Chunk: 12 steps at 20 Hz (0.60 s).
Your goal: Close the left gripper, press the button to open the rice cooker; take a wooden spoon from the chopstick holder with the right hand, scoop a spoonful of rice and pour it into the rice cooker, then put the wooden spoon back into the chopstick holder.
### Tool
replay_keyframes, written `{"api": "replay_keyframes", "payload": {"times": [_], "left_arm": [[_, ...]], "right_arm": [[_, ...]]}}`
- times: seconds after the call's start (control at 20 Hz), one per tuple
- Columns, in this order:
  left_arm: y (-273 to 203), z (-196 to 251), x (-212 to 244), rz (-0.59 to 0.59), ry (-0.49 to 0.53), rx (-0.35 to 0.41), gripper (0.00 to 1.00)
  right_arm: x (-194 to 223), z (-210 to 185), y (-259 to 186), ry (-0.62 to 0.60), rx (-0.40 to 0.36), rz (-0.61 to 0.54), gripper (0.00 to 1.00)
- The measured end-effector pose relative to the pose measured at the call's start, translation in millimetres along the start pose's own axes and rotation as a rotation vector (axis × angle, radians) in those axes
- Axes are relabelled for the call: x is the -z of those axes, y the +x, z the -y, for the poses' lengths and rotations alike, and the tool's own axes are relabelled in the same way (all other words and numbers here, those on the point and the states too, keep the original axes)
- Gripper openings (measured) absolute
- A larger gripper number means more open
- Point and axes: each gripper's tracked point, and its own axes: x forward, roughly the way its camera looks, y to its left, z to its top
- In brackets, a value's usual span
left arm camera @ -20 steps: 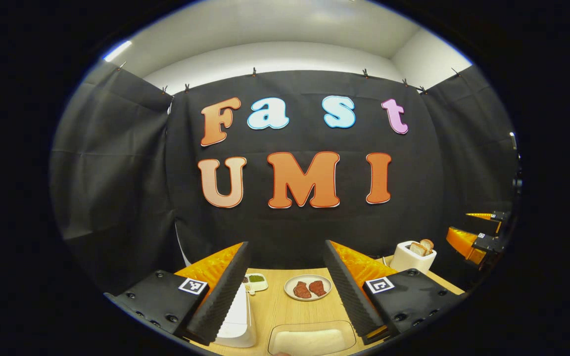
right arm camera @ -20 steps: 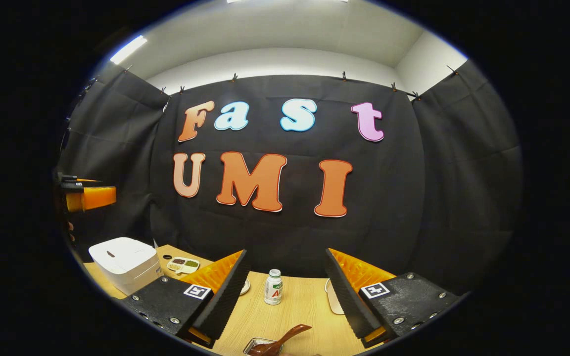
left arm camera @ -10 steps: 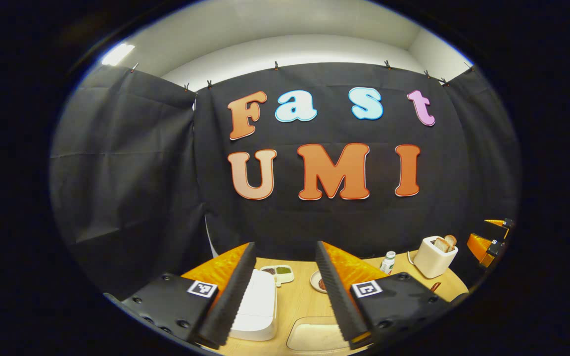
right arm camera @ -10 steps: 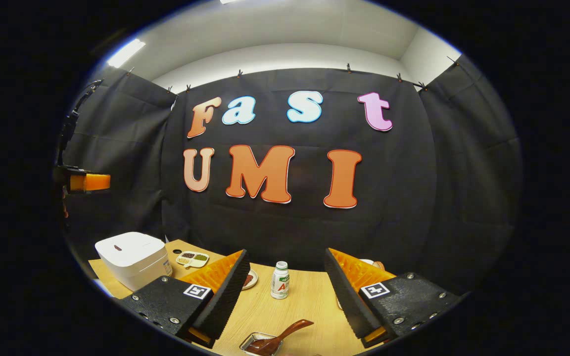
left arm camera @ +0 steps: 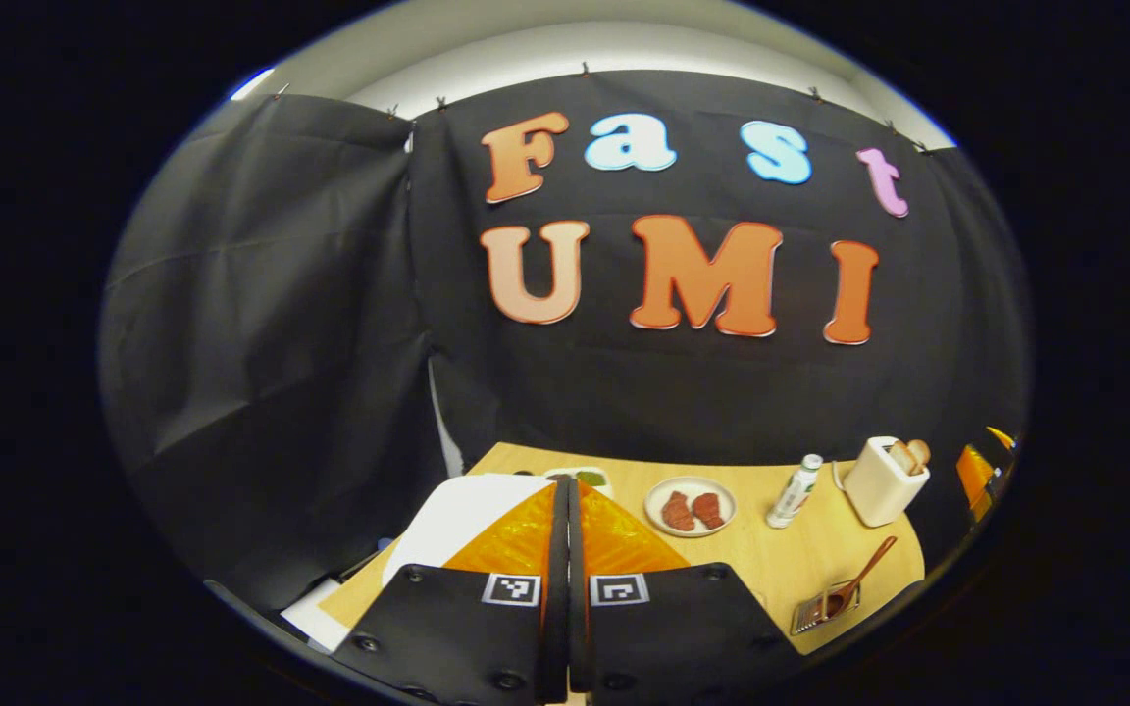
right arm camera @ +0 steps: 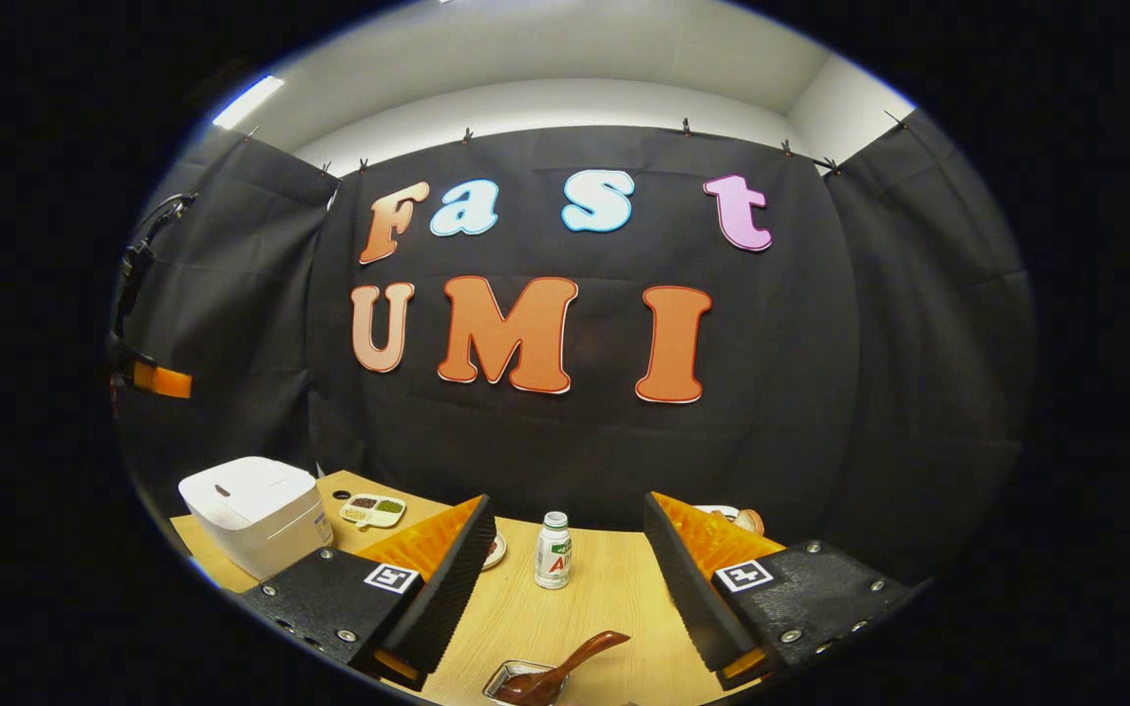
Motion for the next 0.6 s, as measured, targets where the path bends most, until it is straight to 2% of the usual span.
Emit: {"api": "replay_keyframes", "payload": {"times": [0.1, 0.35, 0.6], "left_arm": [[19.1, -19.3, 15.1, -0.07, -0.008, -0.006, 0.05], [64.5, -65.5, 73.4, -0.36, -0.062, 0.018, 0.05], [95.1, -67.4, 128.3, -0.582, -0.17, 0.116, 0.05]], "right_arm": [[0.2, -6.3, 3.0, -0.003, 0.039, -0.002, 0.94], [-2.5, -26.9, 0.7, 0.0, 0.136, -0.016, 0.94], [5.6, -38.7, -15.4, -0.019, 0.223, -0.055, 0.95]]}}
